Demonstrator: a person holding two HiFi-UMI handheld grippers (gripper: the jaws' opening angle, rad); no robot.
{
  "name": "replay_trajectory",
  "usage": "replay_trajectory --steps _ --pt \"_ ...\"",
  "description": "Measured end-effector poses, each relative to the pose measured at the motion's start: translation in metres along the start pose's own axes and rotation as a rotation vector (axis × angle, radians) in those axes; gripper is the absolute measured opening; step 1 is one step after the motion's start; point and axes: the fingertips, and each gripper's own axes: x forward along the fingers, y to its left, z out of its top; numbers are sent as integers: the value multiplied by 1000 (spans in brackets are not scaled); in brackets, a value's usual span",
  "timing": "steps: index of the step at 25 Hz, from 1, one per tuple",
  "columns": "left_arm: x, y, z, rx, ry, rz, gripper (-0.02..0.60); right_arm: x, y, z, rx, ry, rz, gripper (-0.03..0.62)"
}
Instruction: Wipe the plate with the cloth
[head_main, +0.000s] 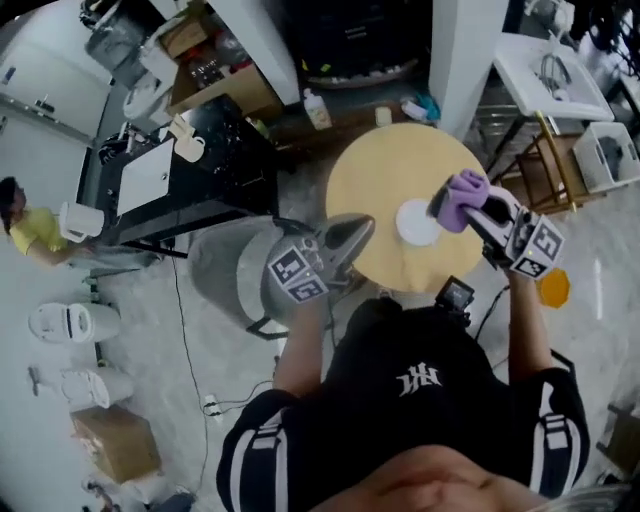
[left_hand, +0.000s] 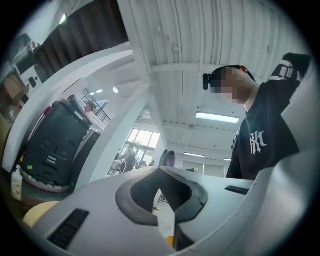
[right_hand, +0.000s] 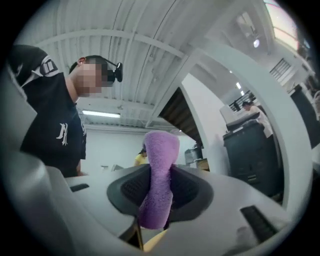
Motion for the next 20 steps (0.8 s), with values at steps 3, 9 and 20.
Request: replay_trajectory --steps 3,9,20 --pt "-15 -46 -6 14 6 26 9 -17 17 -23 -106 193 -56 106" --pt "-32 -120 -79 69 158 180 8 -108 78 -20 -51 32 -107 106" --pt "-47 -220 -76 -31 148 131 9 -205 168 -17 -86 26 -287 103"
